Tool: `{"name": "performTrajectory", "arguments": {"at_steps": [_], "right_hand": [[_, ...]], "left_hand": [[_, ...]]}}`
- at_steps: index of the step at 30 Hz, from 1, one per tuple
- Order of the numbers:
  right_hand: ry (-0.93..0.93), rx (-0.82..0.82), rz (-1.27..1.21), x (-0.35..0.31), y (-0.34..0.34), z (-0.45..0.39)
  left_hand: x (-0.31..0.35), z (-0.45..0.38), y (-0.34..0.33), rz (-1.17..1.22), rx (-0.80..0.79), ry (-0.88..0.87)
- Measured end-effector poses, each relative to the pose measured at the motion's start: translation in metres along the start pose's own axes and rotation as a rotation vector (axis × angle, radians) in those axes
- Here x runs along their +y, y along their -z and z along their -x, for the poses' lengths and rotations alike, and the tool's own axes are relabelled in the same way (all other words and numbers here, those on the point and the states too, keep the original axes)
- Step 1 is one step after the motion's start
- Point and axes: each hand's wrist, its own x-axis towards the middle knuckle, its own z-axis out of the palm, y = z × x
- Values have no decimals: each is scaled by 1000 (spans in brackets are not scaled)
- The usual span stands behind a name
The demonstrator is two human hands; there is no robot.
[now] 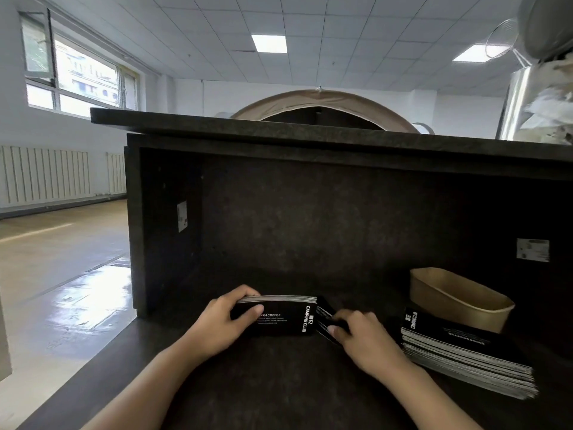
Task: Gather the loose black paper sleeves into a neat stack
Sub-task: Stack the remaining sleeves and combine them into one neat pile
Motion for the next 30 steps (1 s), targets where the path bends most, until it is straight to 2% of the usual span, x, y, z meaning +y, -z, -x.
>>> {"name": "performTrajectory", "arguments": {"at_steps": [4,10,13,16,18,20,24,28,30], "right_hand": [[2,79,-17,-3,1,-1],[8,226,127,1,1,-2],[-13,277,122,1,2,-1],[123,500,-70,0,8,1],[216,581,-261,-4,12,5],[288,527,-368,-8,13,7],[412,359,-273,-11,4,5],[327,240,-164,-15,-11,2],[285,223,-9,-18,-18,1]], "left_hand": [[4,1,0,66,-2,61],[10,4,2,143,-24,103],[15,6,2,201,-41,129],[16,7,2,271,-34,148],[16,6,2,289,-33,151],[16,7,1,303,-35,160],[16,8,3,299,-45,161],[18,8,-1,132,-117,66],[16,6,-5,27,-132,-19]]}}
